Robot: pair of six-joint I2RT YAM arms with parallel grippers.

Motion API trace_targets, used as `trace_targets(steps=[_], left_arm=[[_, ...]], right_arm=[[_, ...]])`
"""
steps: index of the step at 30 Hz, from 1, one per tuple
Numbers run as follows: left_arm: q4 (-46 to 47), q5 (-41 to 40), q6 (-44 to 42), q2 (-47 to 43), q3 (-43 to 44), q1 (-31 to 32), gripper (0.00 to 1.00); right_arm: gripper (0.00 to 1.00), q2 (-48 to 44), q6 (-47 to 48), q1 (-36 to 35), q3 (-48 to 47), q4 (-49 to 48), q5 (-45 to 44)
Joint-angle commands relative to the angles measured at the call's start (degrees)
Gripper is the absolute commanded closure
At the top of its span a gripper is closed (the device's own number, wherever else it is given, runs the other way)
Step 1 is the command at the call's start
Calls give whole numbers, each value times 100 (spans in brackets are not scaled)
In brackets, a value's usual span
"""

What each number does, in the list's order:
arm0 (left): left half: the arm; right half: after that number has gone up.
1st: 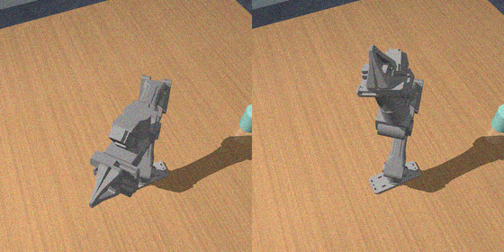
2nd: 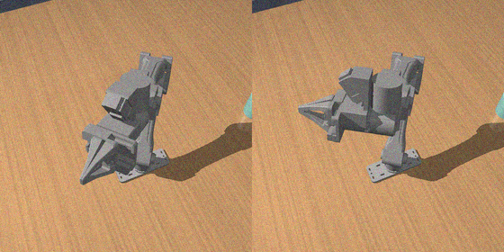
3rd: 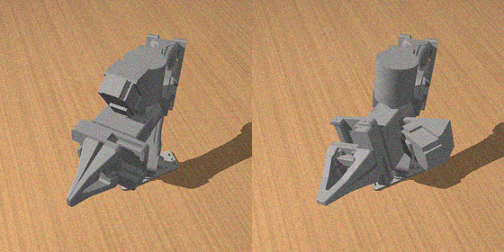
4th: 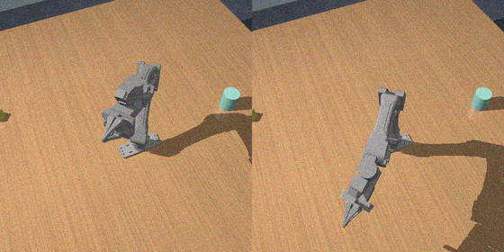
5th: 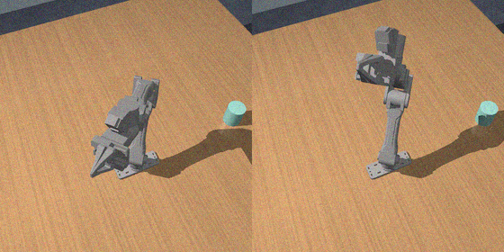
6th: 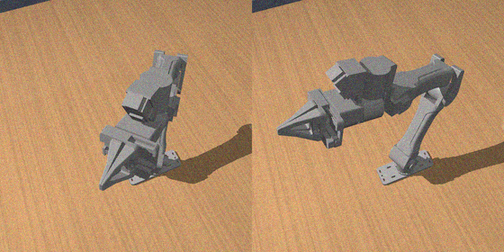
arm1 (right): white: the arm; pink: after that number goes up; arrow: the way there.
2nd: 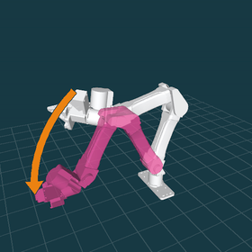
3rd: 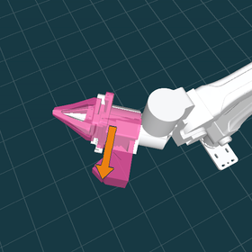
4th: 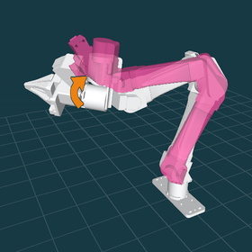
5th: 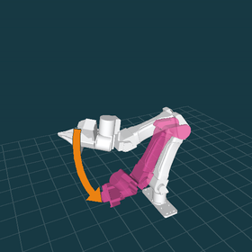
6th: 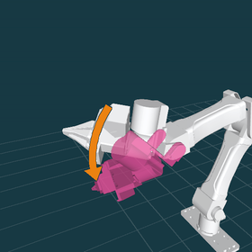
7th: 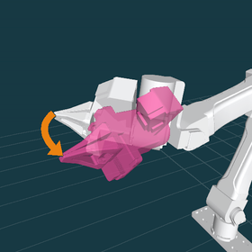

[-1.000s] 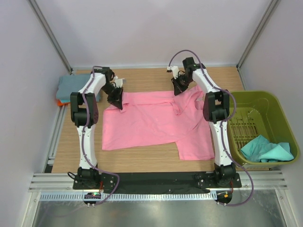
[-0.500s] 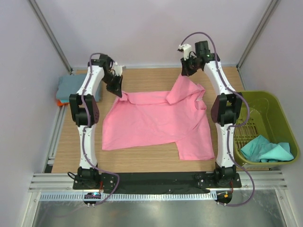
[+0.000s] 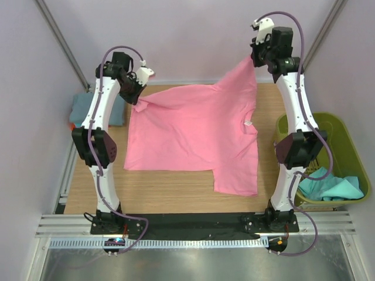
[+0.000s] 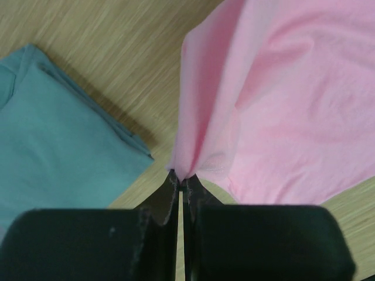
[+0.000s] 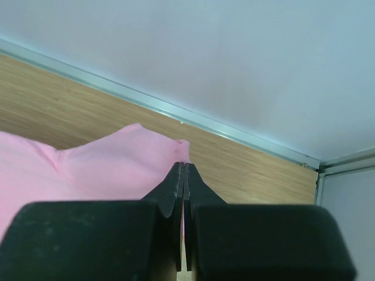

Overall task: Fold and stack the t-shirts
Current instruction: Flatten the tshirt out

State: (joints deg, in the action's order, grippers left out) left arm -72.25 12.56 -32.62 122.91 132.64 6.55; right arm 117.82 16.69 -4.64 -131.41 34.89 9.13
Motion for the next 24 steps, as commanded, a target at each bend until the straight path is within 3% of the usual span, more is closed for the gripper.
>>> trace_targets(steps=[1, 6, 8, 9, 12, 14, 19, 20, 24], left_arm=[[622, -386, -703, -707, -816, 31, 100], [633, -342, -132, -348, -1021, 251, 83], [423, 0, 272, -23, -881, 251, 66], [309, 53, 413, 83, -810, 242, 63], [351, 1, 809, 163, -1002, 189, 60], [526, -16, 819, -90, -1590, 136, 60], [1746, -490, 39, -811, -3303, 136, 62], [2393, -726, -146, -1126, -4037, 136, 62], [3198, -983, -815, -1305, -4844, 136, 62]], right_arm=[[99, -725, -218, -19, 431, -264, -166], [99, -787, -262, -28, 881, -97, -69], [99, -795, -254, -28, 977, -53, -25], [99, -787, -280, -28, 1004, -62, -7], [99, -682, -341, -36, 1092, -62, 10], [99, -603, -377, -36, 1074, -62, 63], [99, -356, -465, -28, 1048, -79, 81], [99, -339, -465, -36, 1056, -88, 63], [99, -330, -465, -54, 1127, -79, 28]])
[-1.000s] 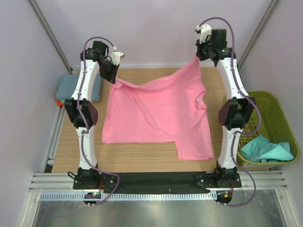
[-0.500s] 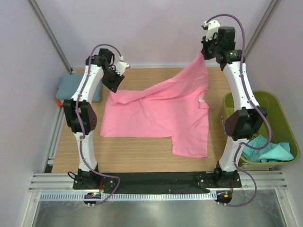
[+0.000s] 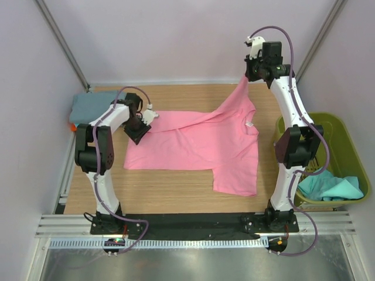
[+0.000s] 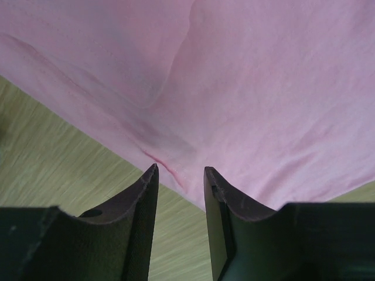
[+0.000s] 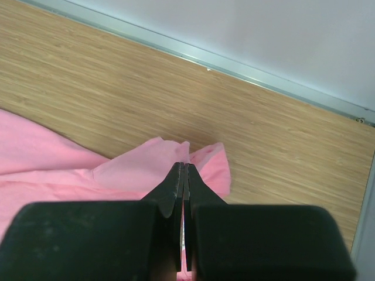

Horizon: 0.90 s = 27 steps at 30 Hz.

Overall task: Fold and stack the t-shirts
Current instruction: Flatten the tshirt out

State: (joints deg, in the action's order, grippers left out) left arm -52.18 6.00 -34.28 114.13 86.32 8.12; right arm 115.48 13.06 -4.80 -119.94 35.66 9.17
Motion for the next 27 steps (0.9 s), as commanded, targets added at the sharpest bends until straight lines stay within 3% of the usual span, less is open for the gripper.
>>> trace_targets(steps=[1, 9, 27], left_arm=[[1193, -345, -624, -374, -178, -21, 62], [1676, -328, -237, -602, -98, 128, 62], [1589, -424, -140, -365, -160, 603, 64]], right_arm=[[99, -105, -93, -47, 5, -147, 41], [99, -219, 21, -65, 217, -121, -3], [99, -430, 109, -65, 340, -129, -99]])
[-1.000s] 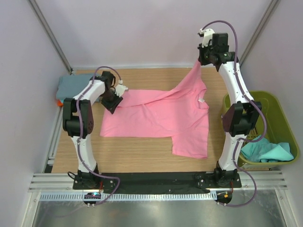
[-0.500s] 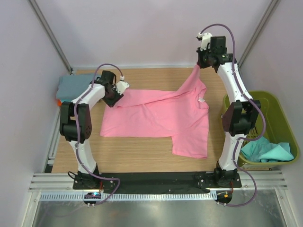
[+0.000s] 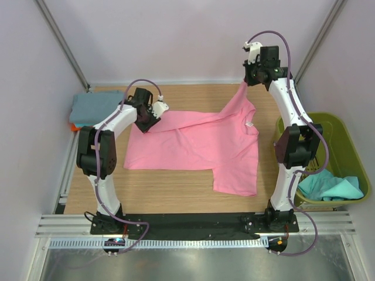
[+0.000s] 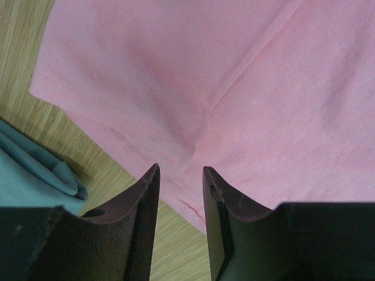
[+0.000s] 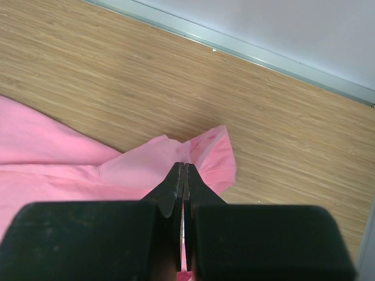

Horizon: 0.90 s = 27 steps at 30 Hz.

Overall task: Fold and stack the t-shirts
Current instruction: Flatten the tshirt out

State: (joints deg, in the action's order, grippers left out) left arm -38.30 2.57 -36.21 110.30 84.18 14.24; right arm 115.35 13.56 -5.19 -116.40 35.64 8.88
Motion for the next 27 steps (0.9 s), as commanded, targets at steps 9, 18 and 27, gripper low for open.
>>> trace_targets(steps=[9, 18, 27], left_arm=[[227, -99, 70, 246, -25, -9, 65], [464, -362, 26, 580, -7, -18, 67], [613, -608, -27, 686, 37, -18, 87]], right_arm=[[99, -470, 112, -26, 56, -145, -133], [99, -390, 112, -26, 47, -145, -133], [99, -294, 94, -26, -5, -171, -150]])
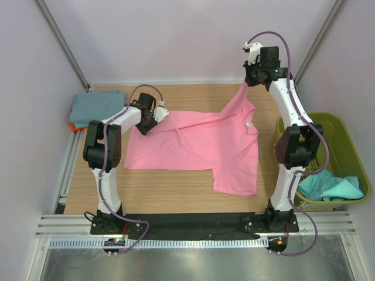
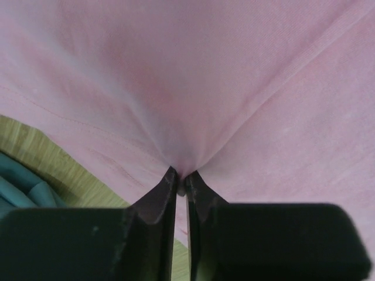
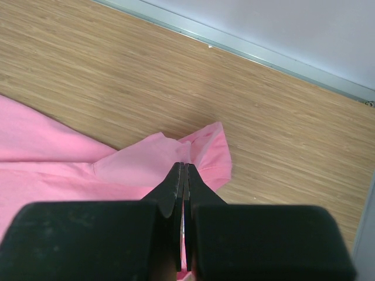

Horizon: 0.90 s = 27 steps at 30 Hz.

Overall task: Fold and stack the t-shirts
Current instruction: Flatten the tshirt out

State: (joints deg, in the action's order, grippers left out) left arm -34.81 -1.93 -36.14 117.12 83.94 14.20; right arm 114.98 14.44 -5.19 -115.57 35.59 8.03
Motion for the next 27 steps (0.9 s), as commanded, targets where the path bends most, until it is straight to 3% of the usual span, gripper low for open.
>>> trace_targets(steps=[1, 2, 3, 10, 17, 23, 27], left_arm=[[307, -176, -60, -22, 52, -22, 91], [308, -184, -77, -49, 61, -13, 99], [325, -184, -95, -162, 70, -22, 100], [-262, -456, -744, -943, 692, -5, 100], [-729, -940, -1633, -1980, 1282, 75, 100], [-871, -1176, -1554, -2902, 1608, 232, 100], [-492, -941, -862, -3633, 1661, 303, 100]], right_arm=[[99, -257, 7, -26, -106, -158, -74], [99, -283, 24, -35, -115, -158, -91], [99, -309, 33, -26, -124, -158, -109], [99, -1055, -151, 141, 69, -368, -776], [99, -1996, -406, 440, -27, -325, -707], [99, -3120, -924, 598, 148, -351, -592], [99, -3885, -1118, 598, 307, -360, -540]])
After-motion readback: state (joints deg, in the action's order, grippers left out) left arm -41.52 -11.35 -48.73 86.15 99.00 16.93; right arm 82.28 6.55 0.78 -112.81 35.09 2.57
